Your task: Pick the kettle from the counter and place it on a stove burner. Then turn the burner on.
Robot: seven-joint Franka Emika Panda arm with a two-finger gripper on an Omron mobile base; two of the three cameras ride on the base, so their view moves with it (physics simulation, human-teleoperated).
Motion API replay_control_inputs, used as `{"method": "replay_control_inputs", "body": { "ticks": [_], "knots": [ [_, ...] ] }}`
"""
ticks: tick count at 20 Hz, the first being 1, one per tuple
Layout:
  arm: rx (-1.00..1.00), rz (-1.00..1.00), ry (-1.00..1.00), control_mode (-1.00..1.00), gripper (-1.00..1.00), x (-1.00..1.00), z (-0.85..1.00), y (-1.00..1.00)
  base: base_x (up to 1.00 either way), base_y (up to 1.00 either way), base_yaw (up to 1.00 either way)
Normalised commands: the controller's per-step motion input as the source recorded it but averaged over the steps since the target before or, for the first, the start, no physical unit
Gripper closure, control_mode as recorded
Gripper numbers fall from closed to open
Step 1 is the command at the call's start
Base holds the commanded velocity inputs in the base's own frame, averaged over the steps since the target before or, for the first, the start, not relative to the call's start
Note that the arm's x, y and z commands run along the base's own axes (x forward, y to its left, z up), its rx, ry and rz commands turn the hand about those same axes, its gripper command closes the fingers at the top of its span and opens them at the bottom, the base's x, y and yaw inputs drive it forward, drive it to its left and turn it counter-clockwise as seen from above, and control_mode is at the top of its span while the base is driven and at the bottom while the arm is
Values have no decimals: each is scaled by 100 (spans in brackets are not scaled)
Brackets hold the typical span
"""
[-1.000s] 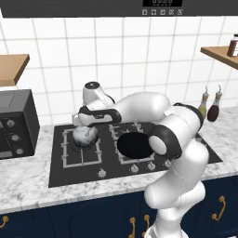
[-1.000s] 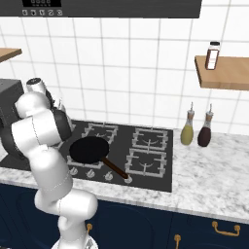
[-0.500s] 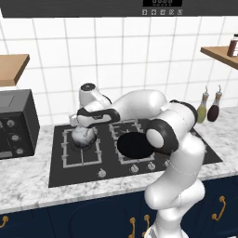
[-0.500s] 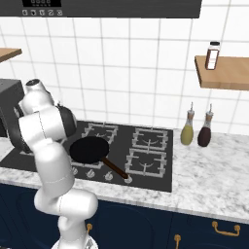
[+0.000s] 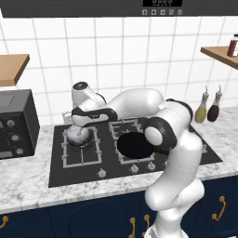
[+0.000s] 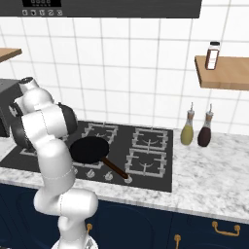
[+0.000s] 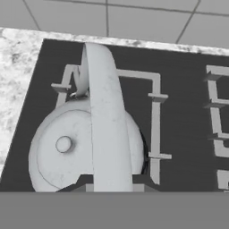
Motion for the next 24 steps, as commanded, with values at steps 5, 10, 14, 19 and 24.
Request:
{"method": "replay_control_inputs", "body": {
  "ticks": [5, 10, 14, 19, 24],
  "knots": [
    [5, -10, 0, -100, 100, 18, 0, 5, 0, 0, 0],
    [1, -7, 0, -100, 100, 33, -13, 15, 0, 0, 0],
    [0, -4, 0, -100, 100, 19, -40, 19, 0, 0, 0],
    [0, -7, 0, -100, 100, 0, -47, 2, 0, 0, 0],
    [0, -11, 1, -100, 100, -24, -40, -2, 0, 0, 0]
  ]
}}
